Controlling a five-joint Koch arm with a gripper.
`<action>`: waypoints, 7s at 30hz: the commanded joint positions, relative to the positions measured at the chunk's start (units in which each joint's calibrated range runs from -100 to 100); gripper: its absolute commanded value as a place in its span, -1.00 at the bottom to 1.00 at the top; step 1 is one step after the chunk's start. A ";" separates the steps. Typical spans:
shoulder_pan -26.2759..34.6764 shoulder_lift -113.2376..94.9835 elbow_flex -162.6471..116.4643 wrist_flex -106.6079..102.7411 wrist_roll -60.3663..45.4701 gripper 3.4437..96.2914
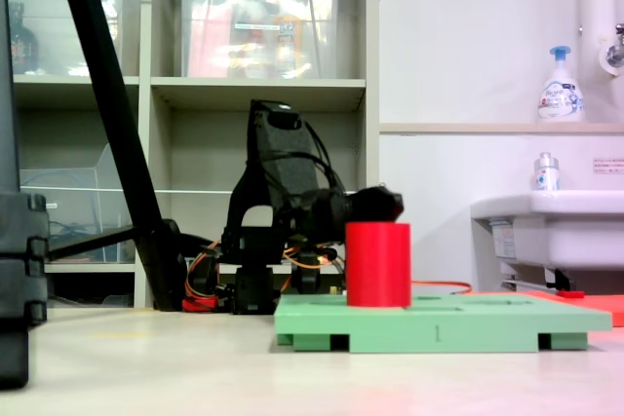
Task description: Put the cylinder block into the corresponding hole
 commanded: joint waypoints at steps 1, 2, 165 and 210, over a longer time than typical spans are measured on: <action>0.68 1.74 3.60 0.12 -0.10 0.28; 0.78 2.44 4.30 0.12 -0.05 0.28; 0.10 17.39 -15.24 13.41 -2.59 -0.07; 3.17 -86.25 4.30 -63.72 -9.67 -0.10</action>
